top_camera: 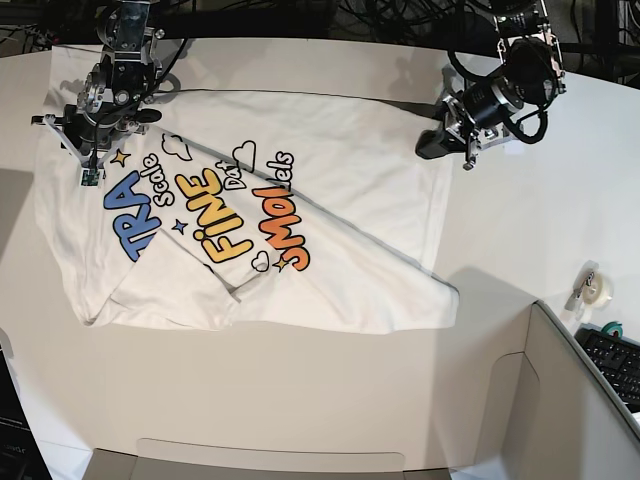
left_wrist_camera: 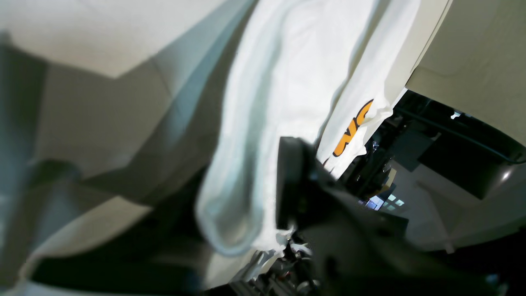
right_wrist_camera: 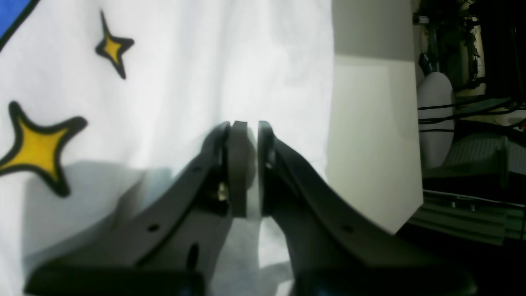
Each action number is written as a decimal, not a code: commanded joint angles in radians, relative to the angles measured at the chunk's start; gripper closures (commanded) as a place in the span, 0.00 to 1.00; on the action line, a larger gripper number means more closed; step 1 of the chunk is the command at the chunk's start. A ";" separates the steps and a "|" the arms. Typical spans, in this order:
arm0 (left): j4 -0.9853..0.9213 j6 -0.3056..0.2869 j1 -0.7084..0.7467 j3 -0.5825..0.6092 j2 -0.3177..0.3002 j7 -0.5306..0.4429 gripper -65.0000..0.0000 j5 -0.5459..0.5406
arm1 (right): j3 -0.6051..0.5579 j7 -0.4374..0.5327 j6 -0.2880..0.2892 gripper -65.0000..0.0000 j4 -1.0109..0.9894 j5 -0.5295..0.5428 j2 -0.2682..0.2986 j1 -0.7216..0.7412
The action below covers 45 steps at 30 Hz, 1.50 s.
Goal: Layout the t-shirt on the table in an organized manner, then fold the t-shirt properly
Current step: 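Grasp the shoulder edge with the left gripper, right gripper holding the collar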
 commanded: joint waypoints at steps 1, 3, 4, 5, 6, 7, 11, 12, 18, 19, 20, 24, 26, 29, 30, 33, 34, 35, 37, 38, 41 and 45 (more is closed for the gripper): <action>0.016 -0.034 -0.001 -0.003 -0.008 0.038 0.94 -0.023 | 0.001 -0.001 0.007 0.92 0.018 0.009 0.005 0.005; 0.016 -0.092 -0.001 -0.001 -0.008 0.038 0.96 -0.020 | 0.001 -0.001 0.007 0.91 0.043 0.009 0.005 0.006; 0.014 -0.090 -0.001 -0.001 -0.008 0.036 0.97 -0.019 | 0.003 -0.003 0.005 0.91 0.061 0.009 0.004 0.006; 0.014 -0.089 -0.001 -0.001 -0.008 0.034 0.97 -0.017 | 0.003 -0.004 0.005 0.91 0.083 0.009 -0.001 0.006; 0.014 -0.089 -0.001 -0.001 -0.008 0.033 0.97 -0.017 | 0.009 -0.004 0.005 0.91 0.104 0.009 -0.010 0.006; 0.014 -0.090 -0.001 -0.001 -0.008 0.033 0.97 -0.017 | 0.012 -0.006 0.005 0.90 0.124 0.004 -0.013 0.006; 0.014 -0.090 -0.001 -0.001 -0.008 0.038 0.97 -0.017 | 0.012 -0.010 0.007 0.73 0.226 0.004 -0.013 0.003; 0.014 -0.090 -0.001 -0.001 -0.008 0.038 0.97 -0.017 | 0.009 -0.030 0.007 0.68 0.252 0.004 -0.013 0.003; 0.014 -0.090 0.000 0.002 -0.034 0.038 0.97 -0.017 | 0.066 -0.101 0.016 0.51 0.350 0.033 -0.005 -0.008; 0.013 -0.090 0.000 0.002 -0.036 0.038 0.97 -0.017 | 0.107 -0.099 0.051 0.51 0.350 0.075 -0.005 -0.018; 0.013 -0.090 0.000 0.002 -0.037 0.038 0.97 -0.017 | 0.144 -0.098 0.094 0.51 0.351 0.128 -0.005 -0.023; 0.013 -0.090 0.000 0.004 -0.037 0.034 0.96 -0.017 | 0.368 -0.115 0.228 0.51 0.350 0.423 0.037 -0.037; 0.011 -0.090 0.000 0.004 -0.037 0.033 0.96 -0.017 | 0.477 -0.181 0.246 0.51 0.348 0.603 0.077 -0.035; -0.013 -0.094 0.000 0.004 -0.040 0.036 0.96 -0.017 | 0.631 -0.293 0.251 0.51 0.344 0.857 0.130 -0.031; -0.026 -0.095 0.000 0.004 -0.046 0.036 0.96 -0.017 | 0.680 -0.320 0.251 0.51 0.342 0.932 0.139 -0.029; -0.053 -0.095 -0.001 0.005 -0.046 0.038 0.96 -0.017 | 0.833 -0.402 0.251 0.51 0.282 1.136 0.169 0.000; -0.058 -0.095 -0.001 0.005 -0.045 0.038 0.96 -0.017 | 0.885 -0.421 0.251 0.51 0.239 1.190 0.177 0.012; -0.058 -0.095 -0.001 0.005 -0.045 0.036 0.96 -0.017 | 0.924 -0.434 0.251 0.51 0.186 1.235 0.185 0.020; -0.058 -0.095 -0.003 0.005 -0.045 0.036 0.96 -0.017 | 0.967 -0.441 0.251 0.51 0.075 1.305 0.189 0.032; -0.058 -0.095 -0.004 0.005 -0.045 0.034 0.96 -0.017 | 0.976 -0.441 0.251 0.51 0.029 1.334 0.202 0.034; -0.058 -0.095 -0.004 0.005 -0.050 0.033 0.96 -0.017 | 0.977 -0.441 0.252 0.51 -0.121 1.405 0.226 0.031; -0.058 -0.095 -0.004 0.005 -0.046 0.034 0.96 -0.017 | 0.963 -0.441 0.252 0.51 -0.227 1.449 0.242 0.045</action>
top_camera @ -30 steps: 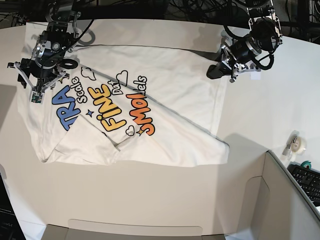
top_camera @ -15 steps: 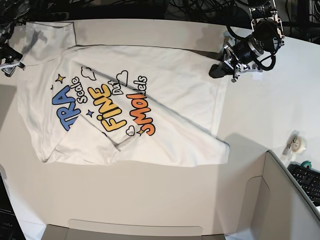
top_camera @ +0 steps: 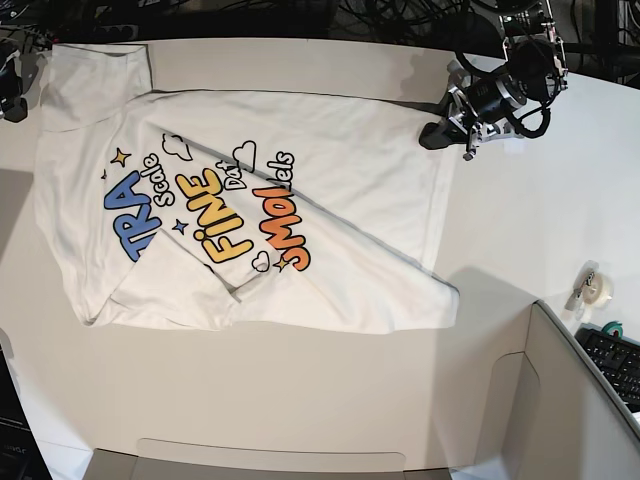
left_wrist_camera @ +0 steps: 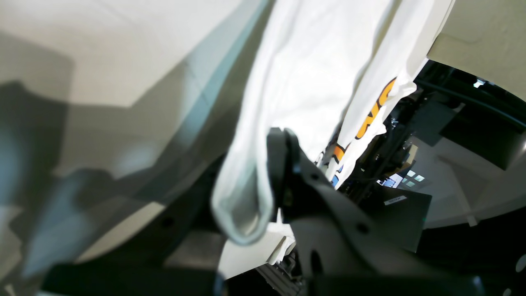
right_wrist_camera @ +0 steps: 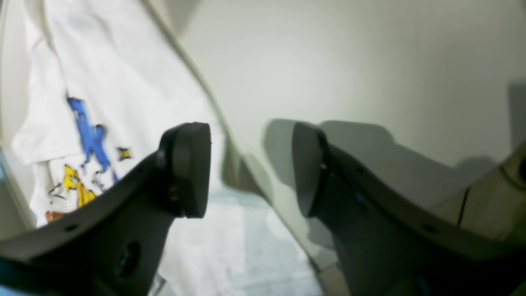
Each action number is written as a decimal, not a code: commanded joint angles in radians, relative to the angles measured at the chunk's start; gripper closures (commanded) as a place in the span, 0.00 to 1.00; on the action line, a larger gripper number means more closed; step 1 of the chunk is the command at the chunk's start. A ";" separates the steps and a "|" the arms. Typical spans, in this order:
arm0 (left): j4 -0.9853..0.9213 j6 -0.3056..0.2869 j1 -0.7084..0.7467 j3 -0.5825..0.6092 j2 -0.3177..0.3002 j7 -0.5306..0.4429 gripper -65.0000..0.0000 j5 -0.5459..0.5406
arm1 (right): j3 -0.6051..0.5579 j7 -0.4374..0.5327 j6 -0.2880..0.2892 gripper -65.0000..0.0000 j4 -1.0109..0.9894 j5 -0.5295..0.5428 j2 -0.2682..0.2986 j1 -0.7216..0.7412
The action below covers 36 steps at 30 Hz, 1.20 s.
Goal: Layout the t-shirt on the table in an organized manner, then fold the t-shirt properly
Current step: 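Grasp the shoulder edge with the left gripper, right gripper holding the collar, then pull the shirt edges apart with both grippers to stretch it flat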
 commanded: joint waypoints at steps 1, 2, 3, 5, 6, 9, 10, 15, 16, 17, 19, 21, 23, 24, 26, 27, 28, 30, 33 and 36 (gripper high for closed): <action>0.015 -0.004 -0.005 -0.001 -0.005 0.019 0.96 -0.025 | -0.016 0.000 0.004 0.51 0.016 0.039 0.029 0.010; 0.015 -0.004 -0.005 -0.001 -0.005 0.019 0.96 -0.025 | -0.029 0.000 0.004 0.51 0.019 0.045 0.029 0.010; 0.015 -0.004 -0.005 -0.001 -0.005 0.019 0.96 -0.025 | -0.042 0.000 0.004 0.51 0.019 0.056 0.027 0.010; 0.015 -0.004 -0.005 -0.001 -0.005 0.017 0.96 -0.025 | -0.065 0.000 0.004 0.51 0.019 0.076 0.023 0.007; 0.015 -0.004 -0.005 -0.001 -0.005 0.016 0.96 -0.025 | -0.081 0.000 0.004 0.51 0.019 0.085 0.021 0.007; 0.015 -0.004 -0.005 -0.001 -0.005 0.014 0.96 -0.025 | -0.116 0.001 0.004 0.51 0.018 0.104 0.004 0.006; 0.015 -0.004 -0.005 -0.001 -0.005 0.014 0.96 -0.025 | -0.118 0.001 0.004 0.51 0.019 0.102 -0.005 0.004; 0.015 -0.004 -0.005 -0.001 -0.005 0.014 0.96 -0.025 | -0.121 0.001 0.004 0.51 0.018 0.096 -0.027 -0.004; 0.015 -0.004 -0.005 -0.001 -0.005 0.014 0.96 -0.025 | -0.128 0.001 0.004 0.51 0.018 0.096 -0.028 -0.005; 0.015 -0.004 -0.005 -0.001 -0.005 0.014 0.96 -0.025 | -0.139 0.001 0.004 0.51 0.016 0.096 -0.028 -0.005; 0.015 -0.004 -0.005 -0.001 -0.005 0.014 0.96 -0.025 | -0.154 0.001 0.004 0.51 0.015 0.096 -0.028 -0.011; 0.015 -0.004 -0.005 -0.001 -0.005 0.014 0.96 -0.025 | -0.167 0.001 0.004 0.52 0.015 0.096 -0.028 -0.011; 0.015 -0.004 -0.005 -0.001 -0.005 0.013 0.96 -0.025 | -0.182 0.001 0.004 0.59 0.013 0.096 -0.028 -0.013; 0.015 -0.004 -0.005 -0.003 -0.005 0.013 0.96 -0.025 | -0.190 0.001 0.004 0.65 0.013 0.096 -0.028 -0.020; 0.015 -0.004 -0.005 -0.003 -0.005 0.013 0.96 -0.025 | -0.211 0.001 0.004 0.81 0.013 0.096 -0.028 -0.023; 0.015 -0.004 -0.005 -0.004 -0.005 0.013 0.96 -0.025 | -0.226 0.001 0.004 0.90 0.013 0.096 -0.028 -0.025; 0.015 -0.004 -0.005 -0.004 -0.005 0.013 0.96 -0.025 | -0.239 0.001 0.004 0.98 0.013 0.096 -0.028 -0.025; 0.015 -0.004 -0.002 -0.008 -0.006 0.013 0.97 -0.027 | -0.257 0.001 0.004 1.00 0.018 0.096 -0.025 -0.028; 0.020 -0.004 -0.001 -0.011 -0.011 0.013 0.97 -0.027 | -0.257 0.001 0.004 1.00 0.019 0.102 -0.022 -0.040; 0.020 -0.006 0.013 -0.012 -0.013 0.013 0.97 -0.029 | -0.245 0.001 0.004 1.00 0.019 0.102 -0.020 -0.046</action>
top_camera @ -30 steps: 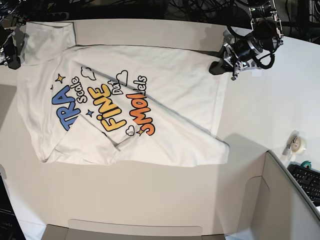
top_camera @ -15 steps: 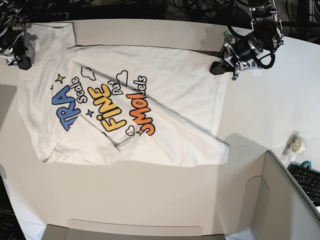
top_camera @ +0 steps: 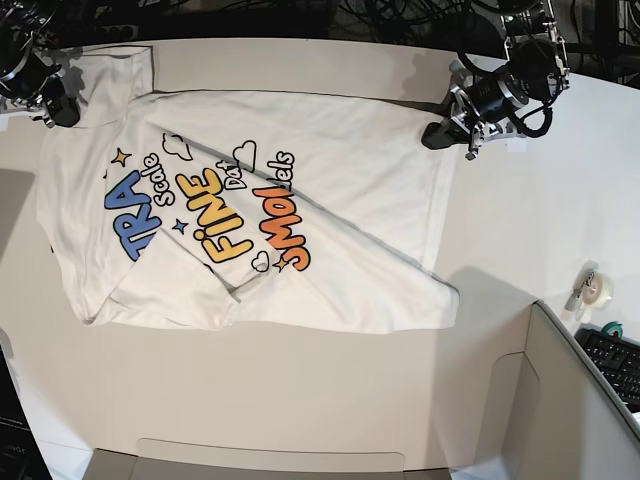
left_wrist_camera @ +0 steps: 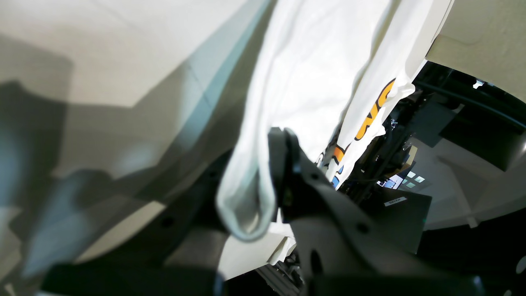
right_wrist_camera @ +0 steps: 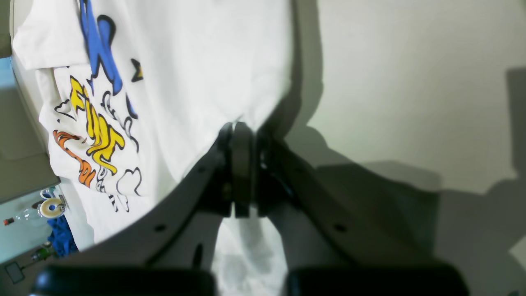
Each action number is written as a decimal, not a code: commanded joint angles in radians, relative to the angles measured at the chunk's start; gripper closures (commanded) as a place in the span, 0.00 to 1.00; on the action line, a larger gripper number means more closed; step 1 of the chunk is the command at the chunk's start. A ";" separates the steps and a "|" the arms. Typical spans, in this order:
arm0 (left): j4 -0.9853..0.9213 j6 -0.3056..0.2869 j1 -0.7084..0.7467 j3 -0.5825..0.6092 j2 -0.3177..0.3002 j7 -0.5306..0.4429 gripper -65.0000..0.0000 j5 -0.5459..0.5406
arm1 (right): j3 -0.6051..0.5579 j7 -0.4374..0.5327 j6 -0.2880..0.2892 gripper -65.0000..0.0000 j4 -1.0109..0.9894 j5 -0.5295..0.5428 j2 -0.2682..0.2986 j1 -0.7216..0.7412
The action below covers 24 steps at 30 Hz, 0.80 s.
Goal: Layout the t-shirt on the table in an organized manner, then fold the t-shirt properly
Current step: 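Pull the shirt edges apart with both grippers to stretch it flat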
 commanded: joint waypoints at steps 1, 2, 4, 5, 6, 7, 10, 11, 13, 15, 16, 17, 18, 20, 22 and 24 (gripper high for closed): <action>0.021 -0.005 0.013 -0.008 -0.009 0.017 0.97 -0.031 | 0.012 -0.013 -0.001 1.00 0.012 -0.007 0.020 -0.004; 0.021 -0.005 0.024 -0.023 -0.009 0.017 0.97 -0.034 | 0.018 -0.013 -0.001 1.00 0.012 -0.009 0.020 -0.005; 0.022 -0.005 0.040 -0.049 -0.005 0.026 0.97 -0.034 | 0.022 -0.013 -0.001 1.00 0.012 -0.009 0.020 -0.018; 0.027 -0.007 0.050 -0.054 -0.006 0.026 0.97 -0.034 | 0.022 -0.013 -0.001 1.00 0.012 -0.009 0.020 -0.019; 0.036 -0.007 0.059 -0.060 -0.006 0.026 0.97 -0.034 | 0.022 -0.013 -0.001 1.00 0.012 -0.009 0.020 -0.019; 0.047 -0.012 0.070 -0.064 -0.008 0.026 0.97 -0.035 | 0.022 -0.013 -0.001 1.00 0.012 -0.009 0.020 -0.024; 0.093 -0.062 0.096 -0.093 -0.006 0.028 0.97 -0.035 | 0.022 -0.013 -0.001 1.00 0.012 -0.009 0.020 -0.031; 0.105 -0.070 0.103 -0.097 -0.006 0.028 0.97 -0.035 | 0.022 -0.013 -0.001 1.00 0.012 -0.009 0.020 -0.033; 0.125 -0.074 0.106 -0.103 -0.006 0.030 0.97 -0.035 | 0.022 -0.013 -0.001 1.00 0.012 -0.007 0.018 -0.037; 0.131 -0.074 0.120 -0.104 -0.008 0.030 0.97 -0.035 | 0.022 -0.013 -0.001 1.00 0.014 -0.005 0.017 -0.041; 0.133 -0.074 0.126 -0.104 -0.008 0.030 0.97 -0.035 | 0.022 -0.013 -0.001 1.00 0.014 -0.004 0.017 -0.048; 0.133 -0.076 0.132 -0.104 -0.008 0.030 0.97 -0.037 | 0.022 -0.013 -0.001 1.00 0.014 0.008 0.017 -0.054; 0.134 -0.076 0.132 -0.104 -0.008 0.030 0.97 -0.039 | 0.022 -0.013 -0.001 1.00 0.014 0.025 0.018 -0.064; 0.134 -0.076 0.140 -0.104 -0.008 0.031 0.97 -0.039 | 0.022 -0.013 -0.001 1.00 0.014 0.064 0.018 -0.080; 0.139 -0.078 0.162 -0.104 -0.008 0.031 0.97 -0.040 | 0.022 -0.013 -0.001 1.00 0.015 0.105 0.018 -0.094; 0.168 -0.078 0.169 -0.104 -0.009 0.031 0.97 -0.065 | 0.022 -0.013 -0.003 1.00 0.024 0.133 0.020 -0.103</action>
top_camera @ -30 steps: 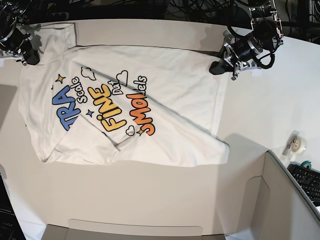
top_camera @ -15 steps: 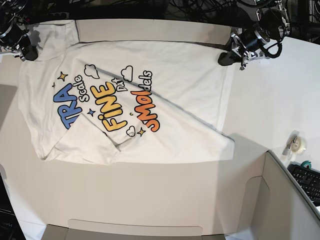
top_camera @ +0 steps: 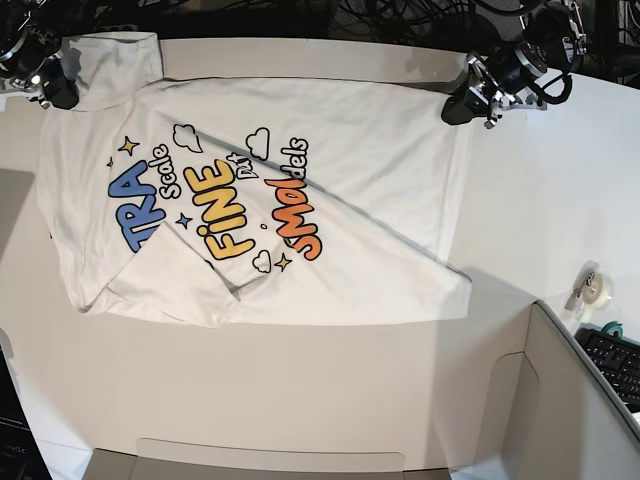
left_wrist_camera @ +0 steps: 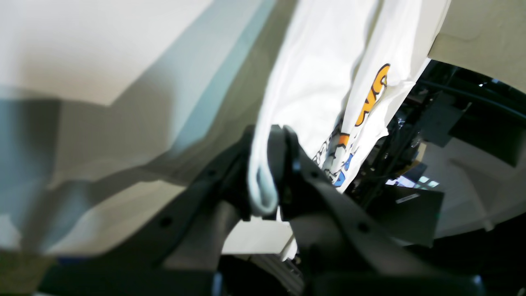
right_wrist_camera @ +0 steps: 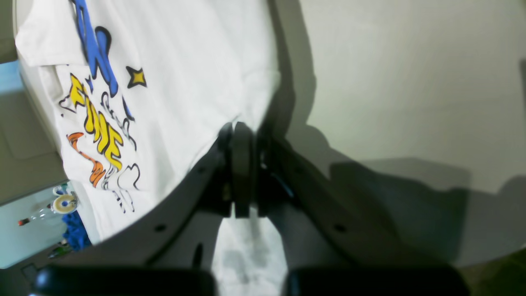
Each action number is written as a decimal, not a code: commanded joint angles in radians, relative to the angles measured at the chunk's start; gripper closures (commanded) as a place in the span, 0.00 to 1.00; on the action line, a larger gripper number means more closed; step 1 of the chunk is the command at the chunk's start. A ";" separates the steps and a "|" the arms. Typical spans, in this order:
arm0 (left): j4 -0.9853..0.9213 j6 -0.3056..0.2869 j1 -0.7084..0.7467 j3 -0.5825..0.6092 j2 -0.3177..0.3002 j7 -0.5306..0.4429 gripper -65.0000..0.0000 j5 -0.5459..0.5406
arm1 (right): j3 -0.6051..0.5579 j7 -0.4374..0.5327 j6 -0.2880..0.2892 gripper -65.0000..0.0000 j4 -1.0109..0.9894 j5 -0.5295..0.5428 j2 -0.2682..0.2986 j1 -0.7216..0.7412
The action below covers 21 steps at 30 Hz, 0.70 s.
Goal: Layout the t-shirt on the table in an organized manner, then fold the t-shirt properly
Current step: 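Pull the shirt edges apart with both grippers to stretch it flat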
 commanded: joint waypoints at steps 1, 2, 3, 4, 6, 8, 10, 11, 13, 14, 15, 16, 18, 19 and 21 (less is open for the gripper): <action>0.052 -0.008 0.010 -0.006 -0.010 0.018 0.97 -0.060 | 0.004 -0.013 -0.004 1.00 0.036 0.020 0.016 -0.011; 0.078 -0.008 0.023 -0.008 -0.010 0.033 0.97 -0.078 | 0.004 -0.013 -0.004 1.00 0.052 0.020 0.016 -0.012; 0.100 -0.008 0.029 -0.017 -0.010 0.046 0.97 -0.078 | 0.005 -0.013 -0.004 1.00 0.071 0.020 0.016 -0.012; 0.115 -0.008 0.029 -0.032 -0.010 0.056 0.97 -0.078 | 0.005 -0.013 -0.004 1.00 0.088 0.017 0.014 -0.015; 0.123 -0.008 0.029 -0.061 -0.008 0.083 0.97 -0.078 | 0.005 -0.011 -0.004 1.00 0.126 0.017 0.010 -0.020; 0.123 -0.008 0.029 -0.086 -0.008 0.099 0.97 -0.078 | 0.005 -0.010 -0.004 1.00 0.157 0.017 0.008 -0.026; 0.124 -0.008 0.029 -0.109 -0.008 0.113 0.97 -0.078 | 0.005 -0.010 -0.004 1.00 0.180 0.017 0.007 -0.029; 0.124 -0.008 0.029 -0.115 -0.008 0.116 0.97 -0.078 | 0.005 -0.010 -0.004 1.00 0.184 0.021 0.007 -0.032; 0.124 -0.008 0.029 -0.124 -0.008 0.121 0.97 -0.078 | 0.005 -0.010 -0.004 1.00 0.197 0.023 0.007 -0.032; 0.126 -0.008 0.029 -0.126 -0.008 0.121 0.97 -0.078 | 0.005 -0.010 -0.004 1.00 0.201 0.023 0.007 -0.034; 0.126 -0.008 0.029 -0.126 -0.008 0.121 0.97 -0.078 | 0.005 -0.010 -0.004 1.00 0.206 0.023 0.007 -0.037; 0.126 -0.008 0.030 -0.129 -0.008 0.121 0.97 -0.078 | 0.005 -0.010 -0.004 1.00 0.210 0.023 0.007 -0.040; 0.126 -0.025 0.035 -0.141 -0.008 0.121 0.97 -0.078 | 0.005 -0.010 -0.004 1.00 0.221 0.023 0.007 -0.046; 0.126 -0.051 0.035 -0.150 -0.008 0.121 0.97 -0.078 | 0.005 -0.010 -0.003 1.00 0.229 0.024 0.007 -0.052; 0.126 -0.091 0.036 -0.172 -0.008 0.121 0.97 -0.078 | 0.005 -0.010 -0.003 1.00 0.250 0.024 0.005 -0.057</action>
